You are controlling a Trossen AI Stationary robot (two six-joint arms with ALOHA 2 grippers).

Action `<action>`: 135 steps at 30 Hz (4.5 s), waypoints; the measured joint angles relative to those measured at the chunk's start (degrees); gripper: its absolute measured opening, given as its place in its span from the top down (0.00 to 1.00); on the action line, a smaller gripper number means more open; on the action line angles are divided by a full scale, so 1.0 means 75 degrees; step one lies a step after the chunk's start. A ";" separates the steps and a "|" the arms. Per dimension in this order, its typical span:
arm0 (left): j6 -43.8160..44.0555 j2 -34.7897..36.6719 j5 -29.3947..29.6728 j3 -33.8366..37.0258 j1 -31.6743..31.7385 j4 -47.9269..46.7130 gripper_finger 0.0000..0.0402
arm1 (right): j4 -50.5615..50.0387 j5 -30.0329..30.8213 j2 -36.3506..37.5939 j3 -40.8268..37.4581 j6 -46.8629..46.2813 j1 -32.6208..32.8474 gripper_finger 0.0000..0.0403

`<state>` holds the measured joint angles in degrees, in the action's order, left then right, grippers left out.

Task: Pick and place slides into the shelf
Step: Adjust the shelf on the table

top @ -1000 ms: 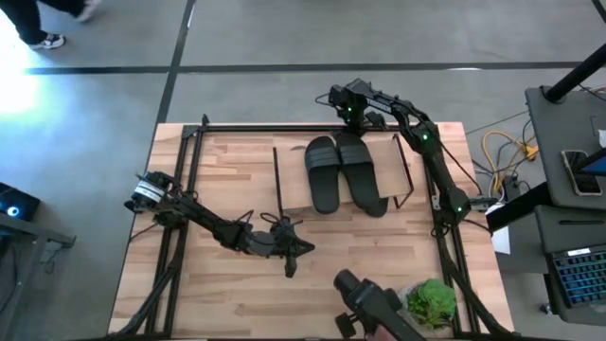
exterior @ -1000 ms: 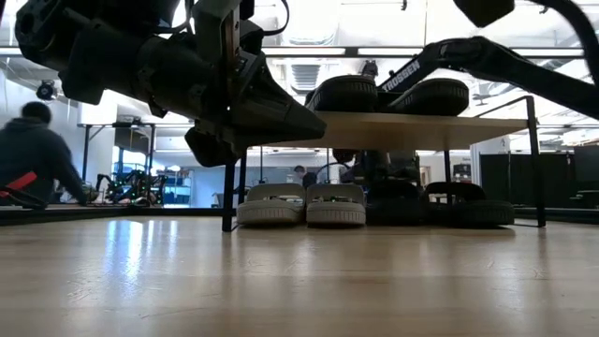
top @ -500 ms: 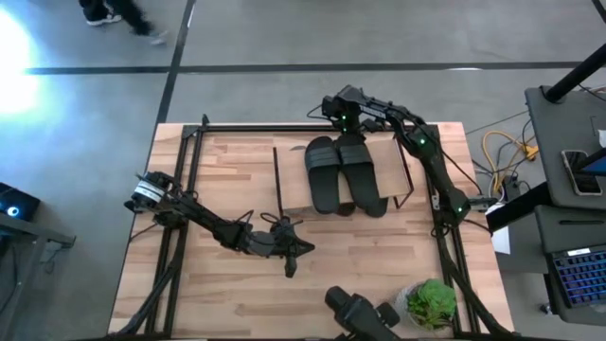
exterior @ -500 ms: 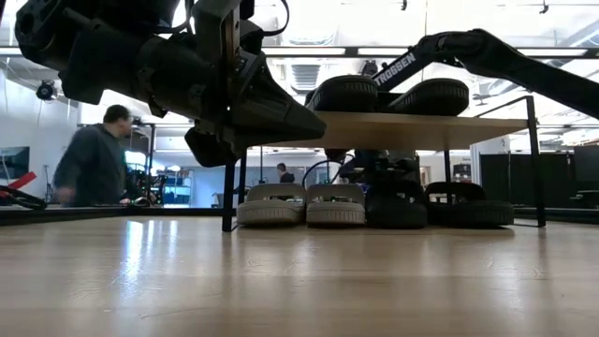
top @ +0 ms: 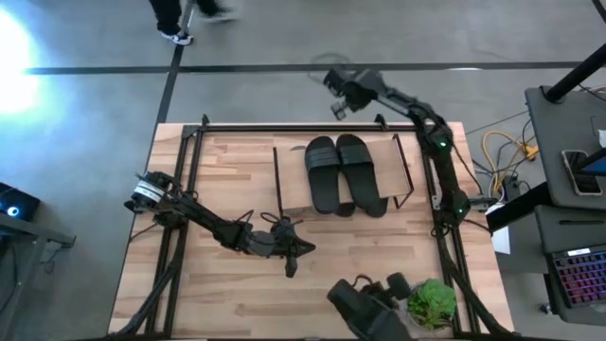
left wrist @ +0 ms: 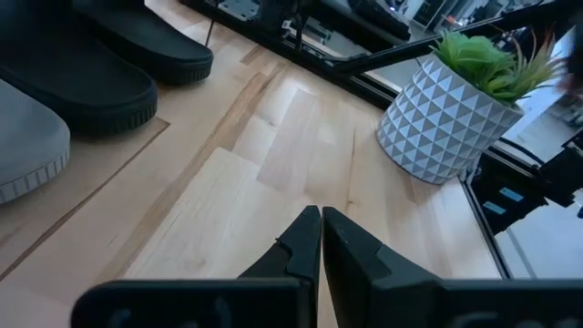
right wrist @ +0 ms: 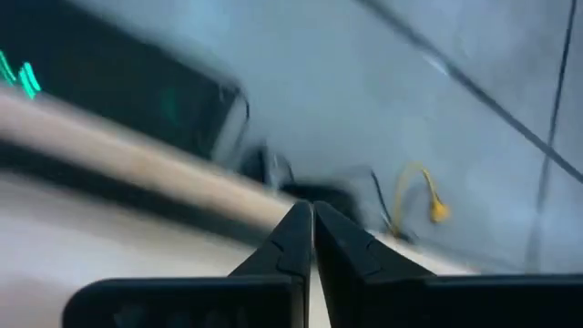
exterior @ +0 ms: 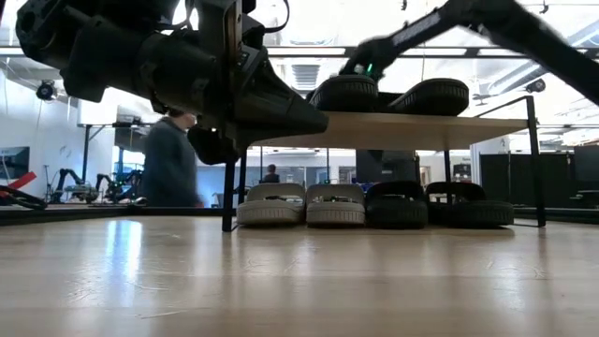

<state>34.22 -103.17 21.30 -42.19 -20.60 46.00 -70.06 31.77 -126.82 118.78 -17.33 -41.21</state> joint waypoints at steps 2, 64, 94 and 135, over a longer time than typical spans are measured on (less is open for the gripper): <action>0.0125 0.0011 -0.0002 0.0000 0.0008 0.0003 1.00 | 0.0394 -0.0033 0.0513 0.0000 0.0033 -0.0023 0.98; -0.0059 -0.1693 0.4140 -0.4825 -0.0079 -1.2431 1.00 | -0.2660 0.1529 0.7241 -0.5492 -0.3493 0.6744 0.98; -0.0888 -0.1222 0.3967 -0.4739 -0.0871 -1.0621 1.00 | -0.2654 0.1313 0.7593 -0.5625 -0.3493 0.6744 0.98; -0.5310 -0.1647 0.2050 -0.4686 0.0849 -0.5968 1.00 | -0.2663 0.1448 0.8142 -0.5884 -0.3892 0.6744 0.98</action>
<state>-5.60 -115.53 36.67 -77.34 -14.23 1.24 -90.04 42.63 -65.75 74.65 -46.52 9.37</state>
